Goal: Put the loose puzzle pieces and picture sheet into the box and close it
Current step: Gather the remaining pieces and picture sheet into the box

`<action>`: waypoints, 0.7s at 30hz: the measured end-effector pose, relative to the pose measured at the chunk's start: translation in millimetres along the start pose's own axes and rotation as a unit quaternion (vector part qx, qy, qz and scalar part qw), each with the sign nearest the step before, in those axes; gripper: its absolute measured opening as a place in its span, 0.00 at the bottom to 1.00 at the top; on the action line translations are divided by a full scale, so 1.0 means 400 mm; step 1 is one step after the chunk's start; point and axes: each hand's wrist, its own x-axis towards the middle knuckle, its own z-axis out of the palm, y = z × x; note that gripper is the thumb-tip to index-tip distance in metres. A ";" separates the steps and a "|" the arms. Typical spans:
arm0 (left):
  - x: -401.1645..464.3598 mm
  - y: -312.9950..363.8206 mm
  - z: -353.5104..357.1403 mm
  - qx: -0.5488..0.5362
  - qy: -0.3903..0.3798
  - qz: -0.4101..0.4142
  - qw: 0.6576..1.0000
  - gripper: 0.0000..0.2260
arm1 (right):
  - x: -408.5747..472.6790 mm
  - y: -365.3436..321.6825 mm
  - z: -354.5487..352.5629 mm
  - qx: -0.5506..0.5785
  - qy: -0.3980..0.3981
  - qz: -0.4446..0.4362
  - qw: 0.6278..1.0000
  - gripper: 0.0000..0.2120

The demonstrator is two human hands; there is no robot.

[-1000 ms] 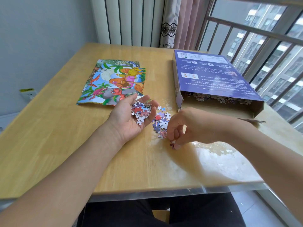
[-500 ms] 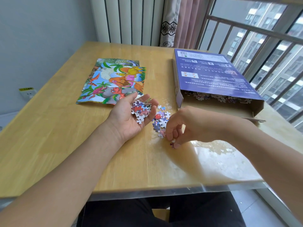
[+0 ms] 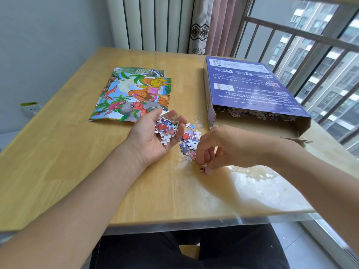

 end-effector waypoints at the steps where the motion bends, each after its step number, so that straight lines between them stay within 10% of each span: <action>1: -0.001 0.000 0.001 0.000 -0.001 0.000 1.000 0.15 | -0.005 -0.005 0.001 -0.006 0.001 0.002 1.000 0.08; 9: -0.003 -0.007 0.001 0.013 -0.003 0.007 1.000 0.16 | -0.151 -0.071 0.106 -0.036 0.076 0.003 0.996 0.07; 15: 0.000 -0.009 0.001 0.024 -0.006 0.009 1.000 0.15 | -0.221 -0.097 0.188 -0.122 0.110 -0.006 0.986 0.31; 21: 0.000 -0.007 -0.001 0.022 0.008 0.011 1.000 0.15 | -0.251 -0.109 0.251 -0.129 0.210 -0.100 0.964 0.04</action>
